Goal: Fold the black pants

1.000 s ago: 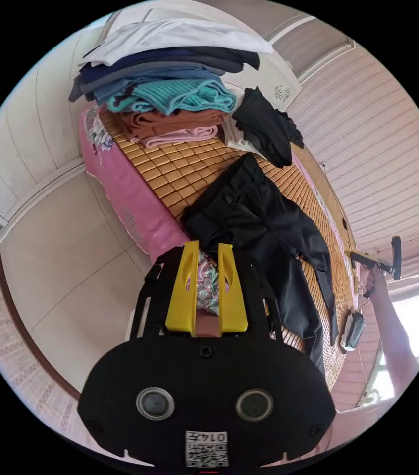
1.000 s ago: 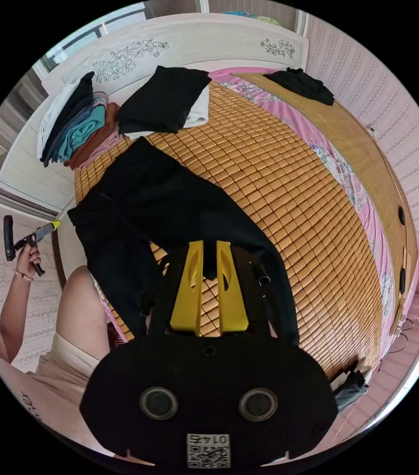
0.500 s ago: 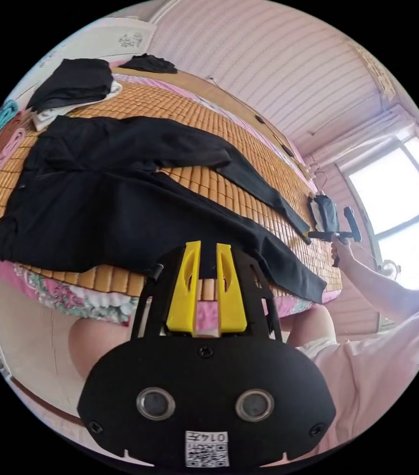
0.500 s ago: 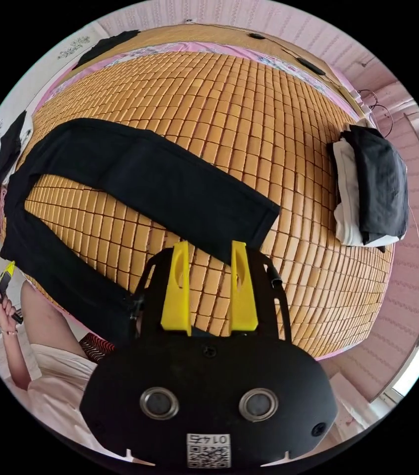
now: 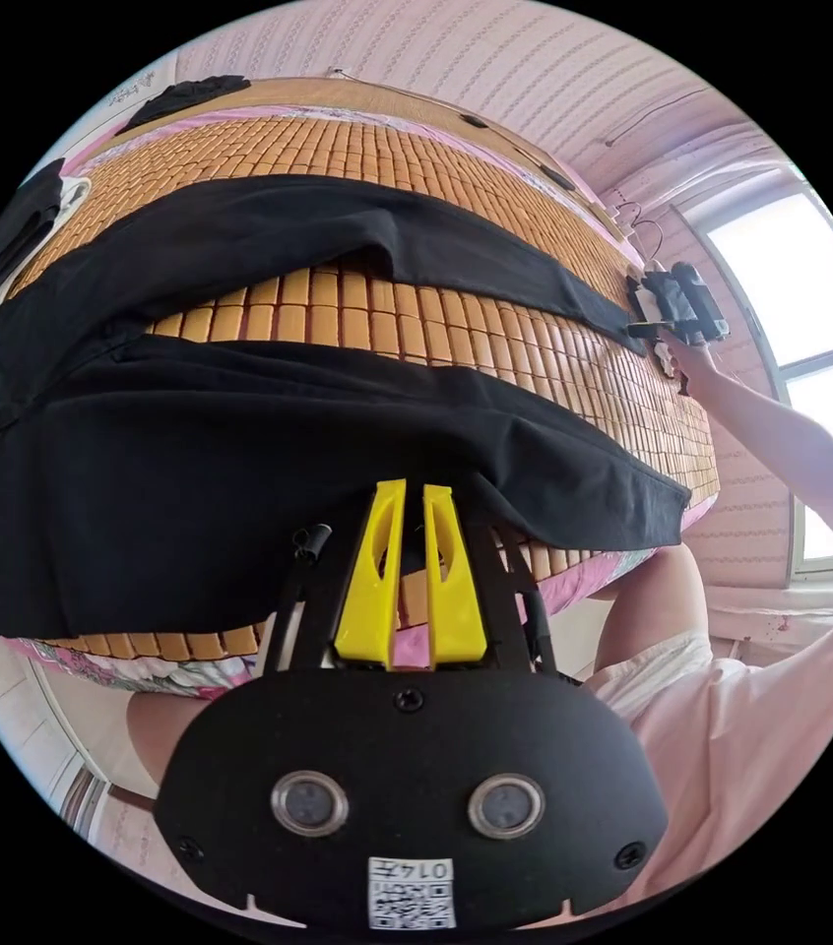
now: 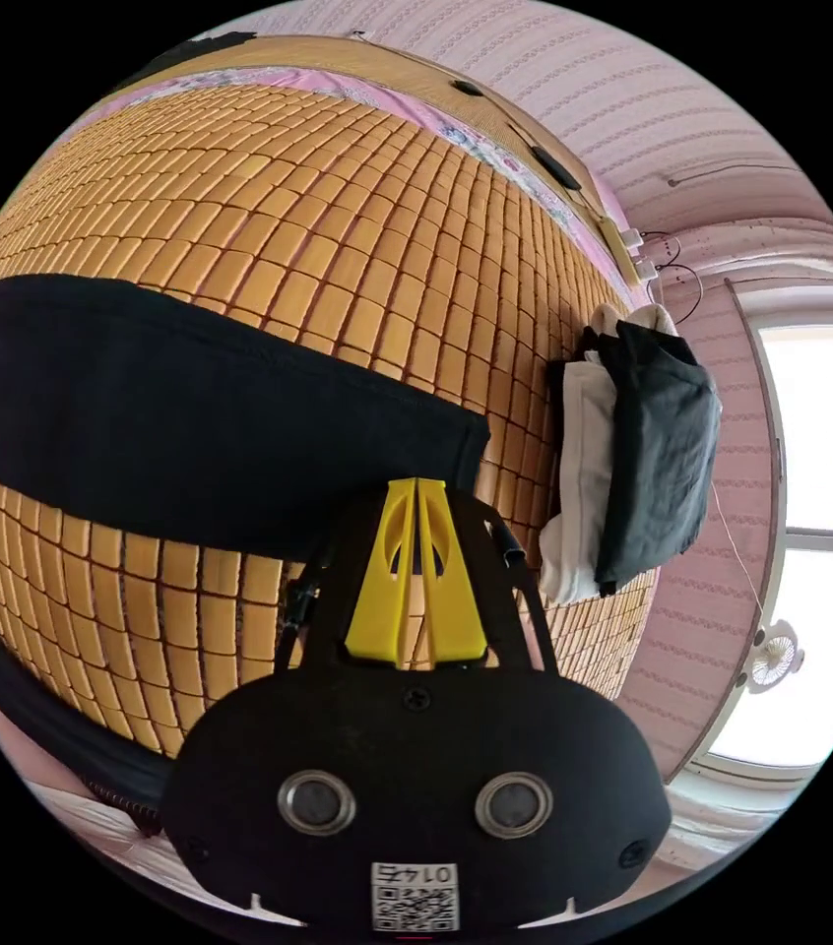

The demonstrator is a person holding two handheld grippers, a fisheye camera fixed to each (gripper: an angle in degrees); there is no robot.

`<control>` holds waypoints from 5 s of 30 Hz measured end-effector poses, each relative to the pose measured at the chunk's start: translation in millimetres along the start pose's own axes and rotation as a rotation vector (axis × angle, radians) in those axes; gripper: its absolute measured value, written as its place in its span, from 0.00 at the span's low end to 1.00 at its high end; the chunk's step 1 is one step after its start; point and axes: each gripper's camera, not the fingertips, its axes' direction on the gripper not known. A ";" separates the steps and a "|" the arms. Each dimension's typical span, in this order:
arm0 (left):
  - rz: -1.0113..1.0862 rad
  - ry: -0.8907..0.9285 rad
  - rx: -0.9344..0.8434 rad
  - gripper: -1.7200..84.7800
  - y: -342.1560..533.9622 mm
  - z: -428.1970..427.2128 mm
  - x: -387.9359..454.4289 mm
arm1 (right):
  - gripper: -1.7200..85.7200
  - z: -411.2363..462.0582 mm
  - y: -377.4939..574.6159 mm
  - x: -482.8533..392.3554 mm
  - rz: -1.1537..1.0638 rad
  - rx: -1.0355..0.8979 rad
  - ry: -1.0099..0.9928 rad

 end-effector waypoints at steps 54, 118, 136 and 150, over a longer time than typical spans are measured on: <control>0.972 -0.163 0.072 0.12 -85.4 48.7 397.4 | 0.01 162.8 509.8 279.1 0.268 0.271 -0.691; 0.308 -0.137 -0.162 0.01 -58.2 36.1 233.0 | 0.01 224.5 413.0 230.8 0.282 -0.053 -0.398; 0.079 -0.307 0.001 0.01 -134.1 -12.8 89.1 | 0.02 207.0 221.0 127.7 -0.038 0.048 -0.262; 0.032 -0.141 0.226 0.01 6.9 -88.0 15.8 | 0.02 160.7 341.7 128.9 0.226 0.323 -0.464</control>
